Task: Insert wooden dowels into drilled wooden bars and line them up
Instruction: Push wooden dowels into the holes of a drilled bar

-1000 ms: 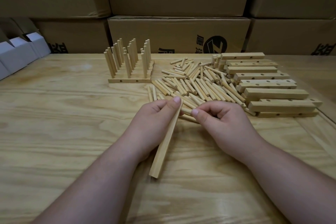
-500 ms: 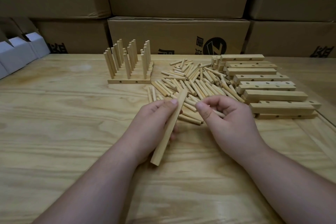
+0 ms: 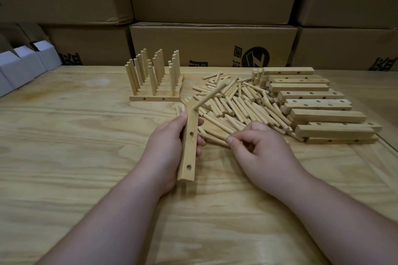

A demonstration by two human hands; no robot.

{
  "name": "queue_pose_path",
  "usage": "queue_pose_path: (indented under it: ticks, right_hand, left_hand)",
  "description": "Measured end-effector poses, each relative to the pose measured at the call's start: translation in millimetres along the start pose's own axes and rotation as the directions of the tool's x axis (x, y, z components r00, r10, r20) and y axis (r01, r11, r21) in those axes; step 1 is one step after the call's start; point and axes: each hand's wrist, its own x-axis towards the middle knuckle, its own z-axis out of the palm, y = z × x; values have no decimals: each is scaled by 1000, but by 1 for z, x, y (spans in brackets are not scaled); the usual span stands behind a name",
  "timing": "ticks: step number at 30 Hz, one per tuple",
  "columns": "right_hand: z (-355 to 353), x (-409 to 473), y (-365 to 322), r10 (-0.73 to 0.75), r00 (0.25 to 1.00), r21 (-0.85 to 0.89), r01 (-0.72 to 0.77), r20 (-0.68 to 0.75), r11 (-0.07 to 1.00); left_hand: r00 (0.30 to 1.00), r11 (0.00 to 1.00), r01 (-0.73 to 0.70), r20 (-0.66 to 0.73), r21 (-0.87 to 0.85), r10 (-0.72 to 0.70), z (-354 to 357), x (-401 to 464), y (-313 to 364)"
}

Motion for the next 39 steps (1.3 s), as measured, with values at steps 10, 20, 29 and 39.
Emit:
queue_pose_path:
  ticks: [10, 20, 29, 39]
  right_hand:
    - [2, 1, 2, 39, 994, -270, -11, 99, 963]
    - [-2, 1, -1, -18, 999, 15, 19, -41, 1000]
    - [-1, -6, -9, -152, 988, 109, 149, 24, 983]
    - [-3, -8, -11, -226, 973, 162, 231, -50, 959]
  left_hand:
    - [1000, 999, 12, -8, -31, -12, -1, 0, 1]
    - [999, 998, 20, -29, -56, -22, -3, 4, -1]
    - [999, 999, -21, -36, -48, 19, -3, 4, -2]
    - [998, 999, -32, -51, -43, 30, -3, 5, -3]
